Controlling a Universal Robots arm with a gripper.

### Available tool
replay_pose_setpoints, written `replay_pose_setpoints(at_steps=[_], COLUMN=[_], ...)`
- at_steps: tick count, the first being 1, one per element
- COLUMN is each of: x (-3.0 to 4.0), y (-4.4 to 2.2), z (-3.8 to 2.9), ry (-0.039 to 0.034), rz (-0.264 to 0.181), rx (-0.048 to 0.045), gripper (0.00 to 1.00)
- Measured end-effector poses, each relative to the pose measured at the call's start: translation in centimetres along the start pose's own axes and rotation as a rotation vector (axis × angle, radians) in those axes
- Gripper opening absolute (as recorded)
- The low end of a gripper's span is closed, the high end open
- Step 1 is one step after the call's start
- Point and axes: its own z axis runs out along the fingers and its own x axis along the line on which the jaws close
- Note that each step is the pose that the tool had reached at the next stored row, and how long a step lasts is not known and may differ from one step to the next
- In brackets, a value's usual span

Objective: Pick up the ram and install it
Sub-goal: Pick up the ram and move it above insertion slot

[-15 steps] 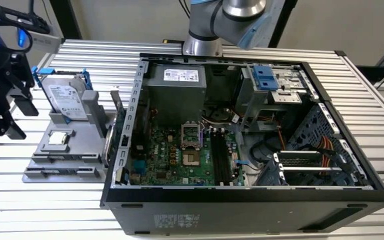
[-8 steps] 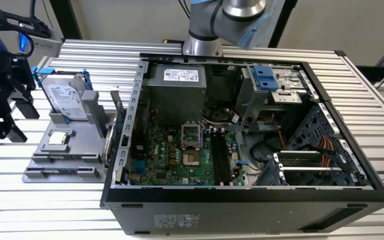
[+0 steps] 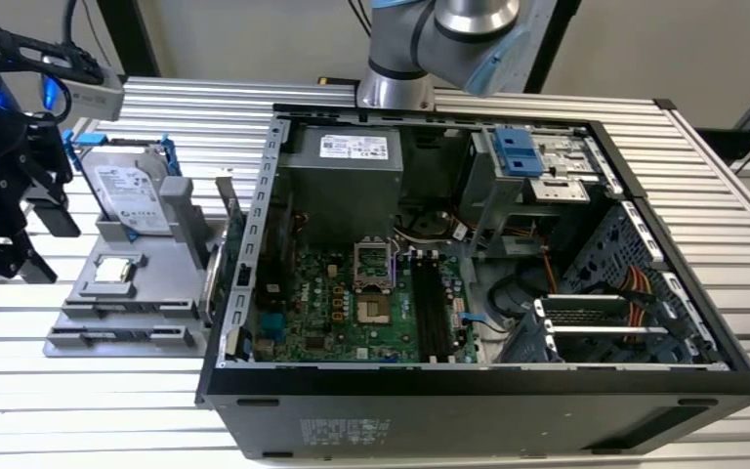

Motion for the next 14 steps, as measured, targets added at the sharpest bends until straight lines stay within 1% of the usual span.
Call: replay_pose_setpoints(at_steps=[3,7,14], x=[0.01,0.01,0.02], y=[-0.01,-0.01,-0.02], z=[0.25,0.61,1.17], ry=[0.0011,0.0049,0.0073], rz=[0.000,0.002,0.002], rx=[0.0001,0.0000,0.0001], gripper=[1.00,1.00,1.00])
